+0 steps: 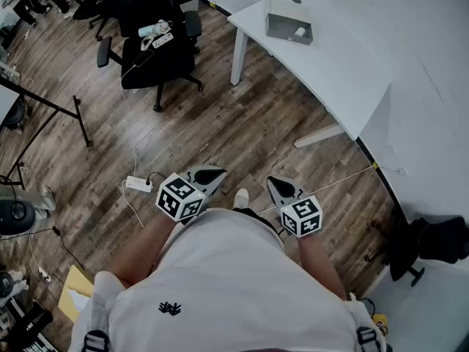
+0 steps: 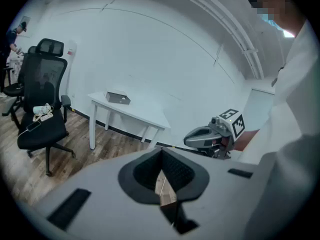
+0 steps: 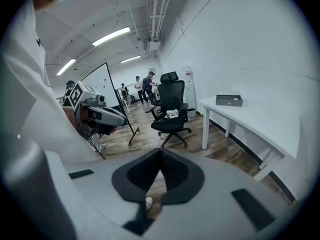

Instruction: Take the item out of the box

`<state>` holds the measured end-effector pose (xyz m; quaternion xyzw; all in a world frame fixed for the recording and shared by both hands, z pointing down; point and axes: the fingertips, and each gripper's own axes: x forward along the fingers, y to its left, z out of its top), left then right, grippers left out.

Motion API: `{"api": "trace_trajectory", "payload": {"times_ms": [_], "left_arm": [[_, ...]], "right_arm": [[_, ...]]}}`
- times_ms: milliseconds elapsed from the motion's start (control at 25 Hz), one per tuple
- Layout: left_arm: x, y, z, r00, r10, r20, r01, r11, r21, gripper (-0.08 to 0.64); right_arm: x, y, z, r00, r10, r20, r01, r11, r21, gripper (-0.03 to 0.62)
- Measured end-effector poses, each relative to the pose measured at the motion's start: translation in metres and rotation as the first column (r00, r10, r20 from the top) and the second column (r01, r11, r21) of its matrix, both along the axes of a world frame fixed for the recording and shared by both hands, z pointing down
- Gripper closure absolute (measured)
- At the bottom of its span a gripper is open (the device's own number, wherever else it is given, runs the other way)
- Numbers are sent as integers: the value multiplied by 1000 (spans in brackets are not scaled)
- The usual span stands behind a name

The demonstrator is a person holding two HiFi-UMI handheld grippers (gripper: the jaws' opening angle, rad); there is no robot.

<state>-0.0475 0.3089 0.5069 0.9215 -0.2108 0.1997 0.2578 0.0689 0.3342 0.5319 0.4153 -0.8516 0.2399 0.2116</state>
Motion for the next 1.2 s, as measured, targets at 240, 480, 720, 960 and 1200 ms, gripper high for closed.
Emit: {"api": "trace_trajectory", "payload": {"times_ms": [240, 480, 720, 960, 1200], "left_arm": [[40, -25, -10, 998, -57, 20, 56, 998, 14, 554], [77, -51, -15, 995, -82, 50, 81, 996, 22, 554], [88, -85, -13, 994, -89, 59, 88, 996, 17, 554], [75, -147, 1, 998, -58, 32, 56, 998, 36, 554], [66, -235, -3, 999, 11, -48, -12, 1000, -2, 552]], "right_arm": [[48, -25, -1, 999, -38, 10, 38, 999, -2, 586], [87, -44, 6, 998, -49, 34, 50, 998, -34, 586], [103, -79, 20, 996, -18, 82, 24, 997, -73, 583], [92, -129, 27, 998, 33, 54, -28, 996, -84, 562], [78, -211, 19, 990, 136, 30, -132, 986, -101, 529]]}}
